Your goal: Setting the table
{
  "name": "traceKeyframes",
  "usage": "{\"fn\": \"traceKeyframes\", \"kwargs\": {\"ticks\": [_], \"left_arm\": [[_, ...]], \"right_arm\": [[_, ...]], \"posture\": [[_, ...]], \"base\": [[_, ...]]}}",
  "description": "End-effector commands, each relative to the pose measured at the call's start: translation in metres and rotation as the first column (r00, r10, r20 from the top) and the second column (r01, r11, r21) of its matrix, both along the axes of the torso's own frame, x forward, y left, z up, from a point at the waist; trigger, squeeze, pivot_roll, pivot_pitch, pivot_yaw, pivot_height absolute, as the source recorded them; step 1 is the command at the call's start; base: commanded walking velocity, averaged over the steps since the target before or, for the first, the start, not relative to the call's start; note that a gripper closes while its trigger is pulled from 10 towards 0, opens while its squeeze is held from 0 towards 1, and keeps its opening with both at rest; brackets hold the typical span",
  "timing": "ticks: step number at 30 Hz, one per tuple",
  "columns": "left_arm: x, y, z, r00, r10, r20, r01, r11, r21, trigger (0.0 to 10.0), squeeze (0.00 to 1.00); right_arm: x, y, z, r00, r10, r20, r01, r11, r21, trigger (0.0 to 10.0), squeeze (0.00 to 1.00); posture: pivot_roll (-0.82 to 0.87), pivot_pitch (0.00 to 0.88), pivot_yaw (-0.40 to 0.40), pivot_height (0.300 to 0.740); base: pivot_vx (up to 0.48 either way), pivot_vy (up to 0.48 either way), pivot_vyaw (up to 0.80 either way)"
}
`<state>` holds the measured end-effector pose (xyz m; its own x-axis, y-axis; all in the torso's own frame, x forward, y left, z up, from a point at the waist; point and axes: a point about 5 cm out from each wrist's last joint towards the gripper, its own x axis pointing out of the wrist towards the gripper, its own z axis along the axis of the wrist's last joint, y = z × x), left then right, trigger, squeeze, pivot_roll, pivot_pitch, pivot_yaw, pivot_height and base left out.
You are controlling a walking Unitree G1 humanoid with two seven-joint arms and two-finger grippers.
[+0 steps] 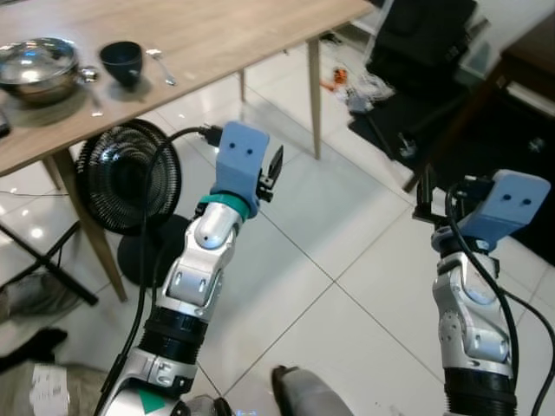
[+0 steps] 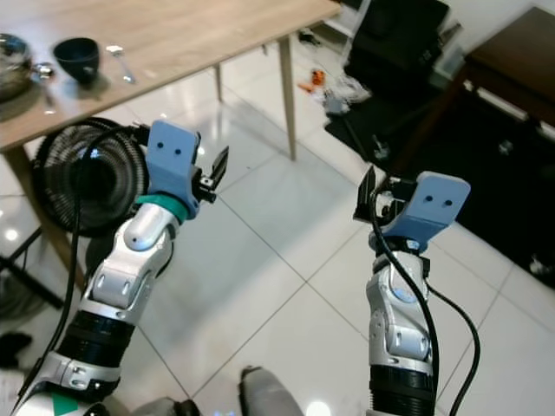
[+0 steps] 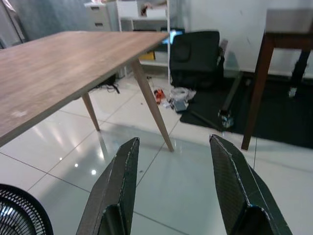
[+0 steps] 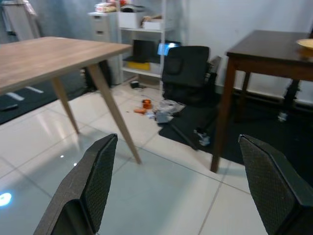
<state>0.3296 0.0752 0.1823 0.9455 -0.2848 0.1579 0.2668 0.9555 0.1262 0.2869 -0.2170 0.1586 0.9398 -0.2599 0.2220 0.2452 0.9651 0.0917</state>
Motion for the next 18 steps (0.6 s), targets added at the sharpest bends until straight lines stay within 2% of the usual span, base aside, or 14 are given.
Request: {"fn": "traceKeyframes", "kwargs": {"ticks": [1,3,5,8,10,11,15,16,18], "left_arm": [[0.001,-0.002,-0.004,1.000,-0.002,-0.011,0.002,1.000,0.017,10.0,0.00],[0.001,0.002,-0.008,1.000,0.004,-0.024,-0.003,1.000,0.026,10.0,0.00],[0.001,0.014,-0.029,0.997,0.031,-0.075,-0.026,0.997,0.079,10.0,0.00],[0.000,0.019,-0.038,0.995,0.045,-0.094,-0.035,0.994,0.104,10.0,0.00],[-0.007,0.041,-0.072,0.975,0.102,-0.200,-0.079,0.990,0.120,10.0,0.00],[-0.007,0.041,-0.072,0.975,0.102,-0.200,-0.079,0.990,0.120,10.0,0.00],[-0.031,0.059,-0.117,0.922,0.117,-0.369,-0.078,0.990,0.120,10.0,0.00],[-0.031,0.059,-0.117,0.922,0.117,-0.369,-0.078,0.990,0.120,10.0,0.00],[-0.042,0.061,-0.134,0.898,0.097,-0.430,-0.039,0.989,0.142,10.0,0.00]], "right_arm": [[-0.002,-0.004,-0.008,0.999,-0.012,-0.031,0.012,1.000,0.003,10.0,0.00],[-0.002,-0.004,-0.011,0.999,-0.010,-0.042,0.010,1.000,0.001,10.0,0.00],[-0.004,-0.002,-0.025,0.996,0.014,-0.093,-0.015,1.000,-0.007,10.0,0.00],[-0.004,0.000,-0.031,0.993,0.027,-0.115,-0.028,1.000,-0.011,10.0,0.00],[-0.009,0.007,-0.055,0.978,0.079,-0.191,-0.083,0.996,-0.016,10.0,0.00],[-0.009,0.007,-0.055,0.978,0.079,-0.191,-0.083,0.996,-0.016,10.0,0.00],[-0.017,0.023,-0.093,0.937,0.149,-0.316,-0.151,0.988,0.016,10.0,0.00],[-0.017,0.023,-0.093,0.937,0.149,-0.316,-0.151,0.988,0.016,10.0,0.00],[-0.022,0.034,-0.113,0.903,0.194,-0.383,-0.191,0.981,0.045,10.0,0.00]], "posture": [[-0.08,0.000,0.032,0.740],[-0.08,0.000,0.034,0.740],[-0.08,0.000,0.035,0.740],[-0.08,0.000,0.035,0.740],[-0.06,0.000,0.031,0.740],[-0.06,0.000,0.031,0.740],[-0.04,0.000,0.022,0.740],[-0.04,0.000,0.022,0.740],[-0.03,0.000,0.015,0.740]], "base": [[0.000,0.000,-0.80],[0.000,0.000,-0.80],[0.000,0.000,-0.80],[0.000,0.000,-0.80],[0.000,0.000,-0.80],[0.000,0.000,-0.80],[0.000,0.000,-0.80],[0.000,0.000,-0.80],[0.000,0.000,-0.80]]}}
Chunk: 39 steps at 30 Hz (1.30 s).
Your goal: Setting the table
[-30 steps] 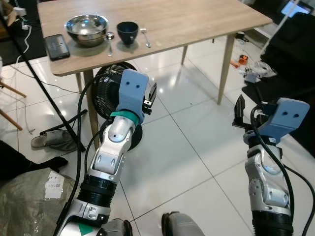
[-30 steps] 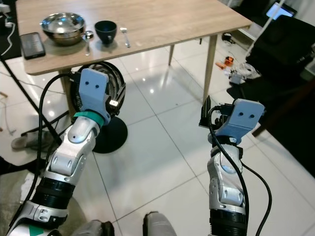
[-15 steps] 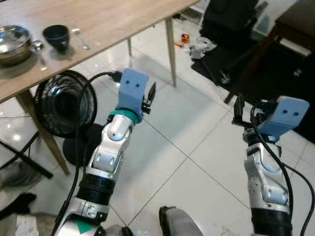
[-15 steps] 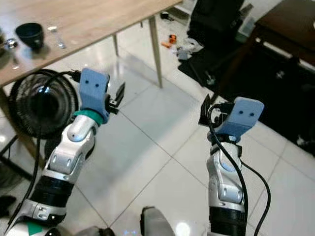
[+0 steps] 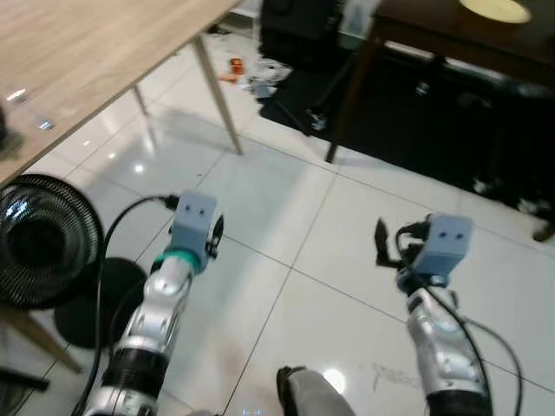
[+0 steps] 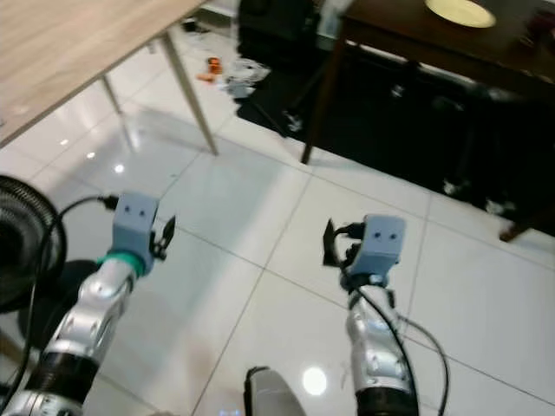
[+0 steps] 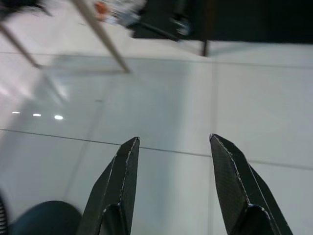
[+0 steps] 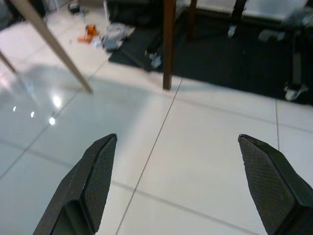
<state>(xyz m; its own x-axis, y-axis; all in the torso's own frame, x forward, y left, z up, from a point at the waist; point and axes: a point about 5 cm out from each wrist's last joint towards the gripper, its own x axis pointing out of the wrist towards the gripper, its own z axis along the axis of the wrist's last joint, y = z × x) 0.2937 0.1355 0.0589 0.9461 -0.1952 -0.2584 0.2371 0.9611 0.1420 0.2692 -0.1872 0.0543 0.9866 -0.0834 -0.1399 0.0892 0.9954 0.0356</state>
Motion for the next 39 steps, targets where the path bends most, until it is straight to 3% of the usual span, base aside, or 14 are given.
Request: {"fn": "traceKeyframes", "kwargs": {"ticks": [1,4,6,10,13,15,39], "left_arm": [[-0.010,0.001,-0.015,0.997,-0.029,-0.068,0.030,0.999,0.016,10.0,0.00],[-0.011,0.001,-0.018,0.996,-0.039,-0.078,0.041,0.999,0.018,10.0,0.00],[-0.012,0.009,-0.023,0.996,0.002,-0.086,0.001,1.000,0.029,10.0,0.00],[-0.012,0.011,-0.025,0.997,0.013,-0.081,-0.011,0.999,0.033,10.0,0.00],[-0.014,0.025,-0.027,0.988,0.131,-0.076,-0.132,0.991,-0.005,10.0,0.00],[-0.015,0.026,-0.027,0.988,0.139,-0.067,-0.141,0.990,-0.022,10.0,0.00],[-0.014,0.026,-0.027,0.991,0.128,-0.045,-0.128,0.992,0.001,10.0,0.00]], "right_arm": [[-0.007,0.007,-0.015,0.998,0.032,-0.056,-0.032,0.999,0.008,10.0,0.00],[-0.010,0.011,-0.024,0.994,0.066,-0.089,-0.066,0.998,0.000,10.0,0.00],[-0.021,0.016,-0.042,0.982,0.101,-0.157,-0.101,0.995,0.005,10.0,0.00],[-0.022,0.016,-0.045,0.982,0.099,-0.159,-0.099,0.995,0.006,10.0,0.00],[-0.021,0.012,-0.045,0.989,0.053,-0.139,-0.053,0.999,0.007,10.0,0.00],[-0.020,0.012,-0.046,0.989,0.048,-0.137,-0.049,0.999,0.001,10.0,0.00],[-0.018,0.009,-0.048,0.994,0.017,-0.110,-0.018,1.000,-0.010,10.0,0.00]], "posture": [[-0.02,0.000,0.013,0.740],[-0.02,0.000,0.012,0.740],[-0.02,0.000,0.016,0.740],[-0.02,0.000,0.016,0.740],[-0.01,0.001,0.013,0.740],[-0.01,0.001,0.006,0.740],[0.00,0.003,0.008,0.740]], "base": [[0.000,0.000,-0.80],[0.000,0.000,-0.80],[0.000,0.000,-0.40],[0.000,0.000,0.00],[0.000,0.000,0.00],[0.000,0.000,-0.39],[0.000,0.000,-0.78]]}}
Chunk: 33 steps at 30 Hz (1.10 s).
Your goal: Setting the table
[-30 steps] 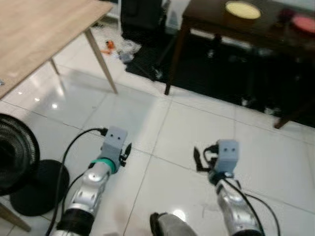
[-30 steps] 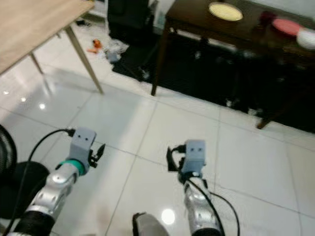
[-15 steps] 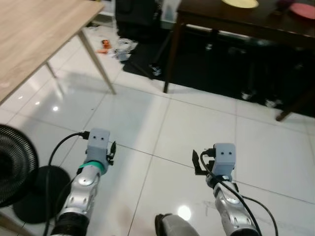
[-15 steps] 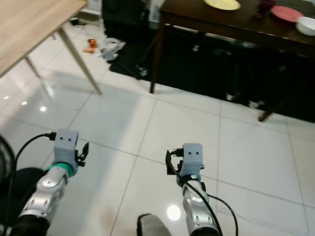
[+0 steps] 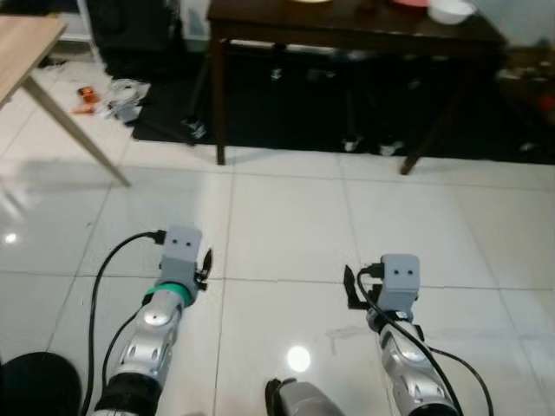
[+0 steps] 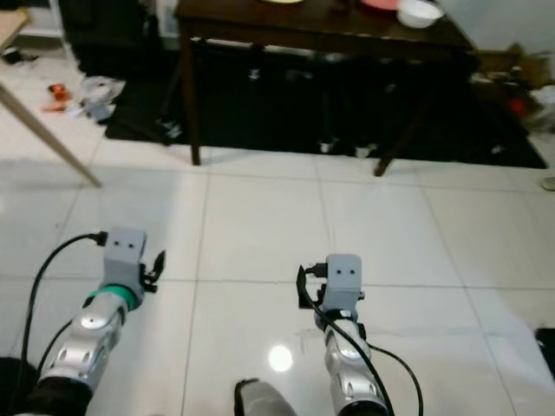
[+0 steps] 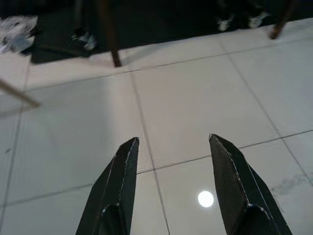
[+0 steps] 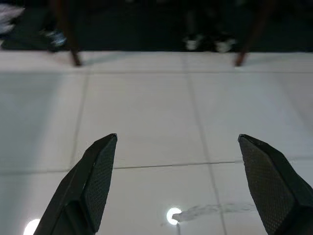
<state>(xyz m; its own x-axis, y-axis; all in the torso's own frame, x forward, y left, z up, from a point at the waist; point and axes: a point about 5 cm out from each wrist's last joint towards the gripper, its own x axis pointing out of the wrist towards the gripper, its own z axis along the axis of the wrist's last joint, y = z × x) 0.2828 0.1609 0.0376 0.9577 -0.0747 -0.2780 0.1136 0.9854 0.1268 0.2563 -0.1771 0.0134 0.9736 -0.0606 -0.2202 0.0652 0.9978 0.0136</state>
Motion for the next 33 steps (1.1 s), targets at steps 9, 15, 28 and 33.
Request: {"fn": "traceKeyframes", "kwargs": {"ticks": [9,15,28,33], "left_arm": [[-0.0024,0.0009,-0.0035,1.000,-0.005,-0.004,0.006,0.998,0.061,10.0,0.00],[-0.0011,0.0008,-0.0009,1.000,-0.009,0.021,0.006,0.991,0.134,10.0,0.00],[-0.0013,0.0008,-0.0011,1.000,-0.005,0.028,0.000,0.990,0.143,10.0,0.00],[-0.0010,-0.0001,-0.0012,1.000,-0.009,0.030,0.005,0.990,0.144,10.0,0.00]], "right_arm": [[-0.0050,-0.0012,-0.0076,1.000,-0.012,-0.027,0.012,1.000,0.006,10.0,0.00],[-0.0040,0.0003,-0.0073,1.000,0.002,-0.024,-0.002,1.000,0.002,10.0,0.00],[-0.0039,0.0007,-0.0059,1.000,-0.001,-0.001,0.001,1.000,0.002,10.0,0.00],[-0.0038,0.0005,-0.0063,1.000,-0.003,-0.003,0.003,1.000,0.002,10.0,0.00]], "posture": [[0.00,0.003,0.011,0.740],[0.00,0.000,0.011,0.740],[-0.01,0.000,0.016,0.740],[-0.01,0.000,0.015,0.740]], "base": [[0.027,0.000,-0.69],[0.427,0.000,0.00],[0.480,0.000,0.00],[0.480,0.000,0.00]]}}
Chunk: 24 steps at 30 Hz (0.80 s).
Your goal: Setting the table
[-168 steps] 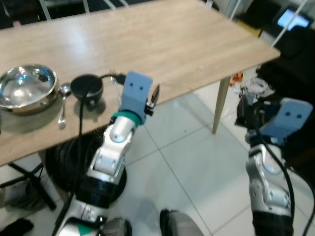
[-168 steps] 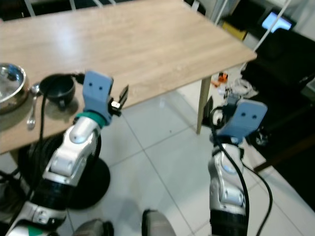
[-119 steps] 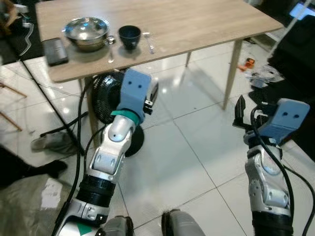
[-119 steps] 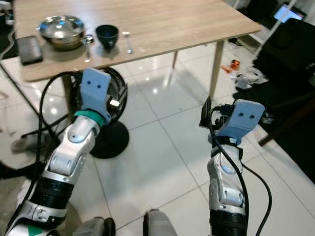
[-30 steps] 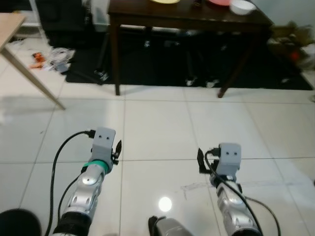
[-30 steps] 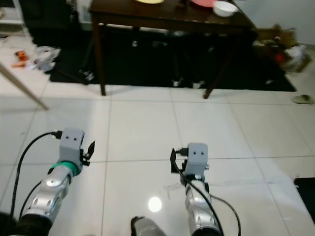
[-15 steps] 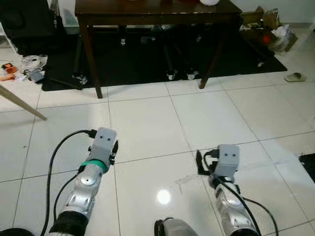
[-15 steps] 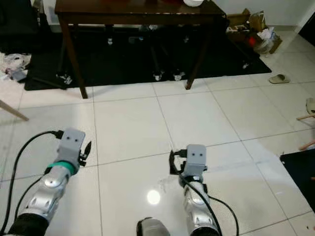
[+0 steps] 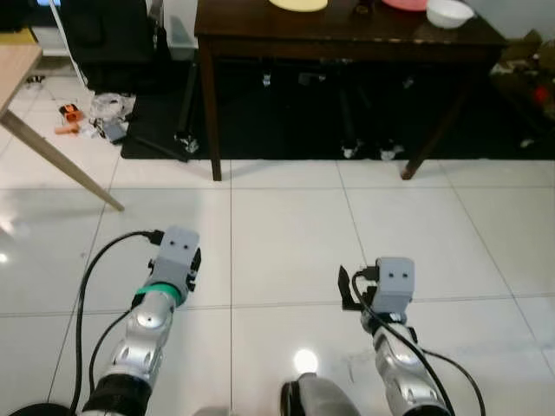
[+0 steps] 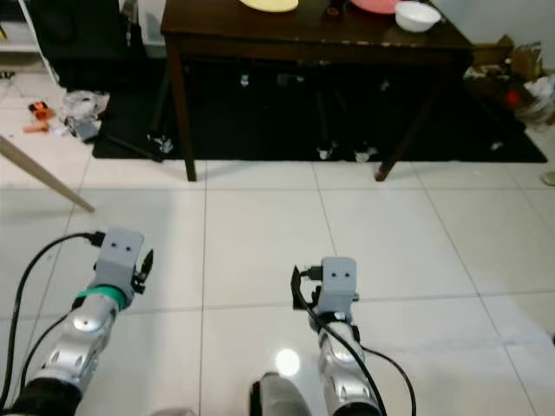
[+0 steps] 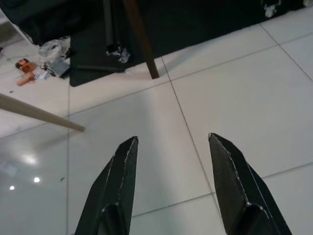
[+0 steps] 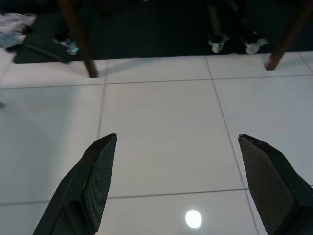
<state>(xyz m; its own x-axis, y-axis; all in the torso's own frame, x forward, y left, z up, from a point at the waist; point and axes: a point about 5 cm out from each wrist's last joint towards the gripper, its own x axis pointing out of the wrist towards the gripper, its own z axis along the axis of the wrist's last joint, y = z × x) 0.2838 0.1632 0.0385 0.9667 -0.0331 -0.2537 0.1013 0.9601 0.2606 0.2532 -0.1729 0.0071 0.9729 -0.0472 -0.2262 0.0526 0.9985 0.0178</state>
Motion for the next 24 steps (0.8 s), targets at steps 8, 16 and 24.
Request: {"fn": "traceKeyframes", "kwargs": {"ticks": [8,16,24], "left_arm": [[-0.0021,-0.0056,-0.0030,0.999,-0.038,-0.005,0.038,0.999,0.009,10.0,0.00],[-0.0022,-0.0073,-0.0030,0.999,-0.054,-0.006,0.054,0.999,0.008,10.0,0.00],[-0.0020,-0.0059,-0.0022,0.999,-0.044,0.006,0.044,0.999,0.017,10.0,0.00]], "right_arm": [[-0.0013,-0.0048,-0.0022,1.000,-0.026,-0.010,0.026,1.000,0.001,10.0,0.00],[-0.0022,-0.0055,-0.0033,0.999,-0.032,-0.015,0.032,0.999,0.005,10.0,0.00],[-0.0010,-0.0042,-0.0023,1.000,-0.020,-0.008,0.020,1.000,-0.005,10.0,0.00]], "posture": [[-0.01,0.000,0.018,0.740],[-0.01,0.000,0.019,0.740],[-0.01,0.000,0.022,0.740]], "base": [[0.480,0.000,-0.30],[0.480,0.000,-0.79],[0.480,0.000,-0.59]]}}
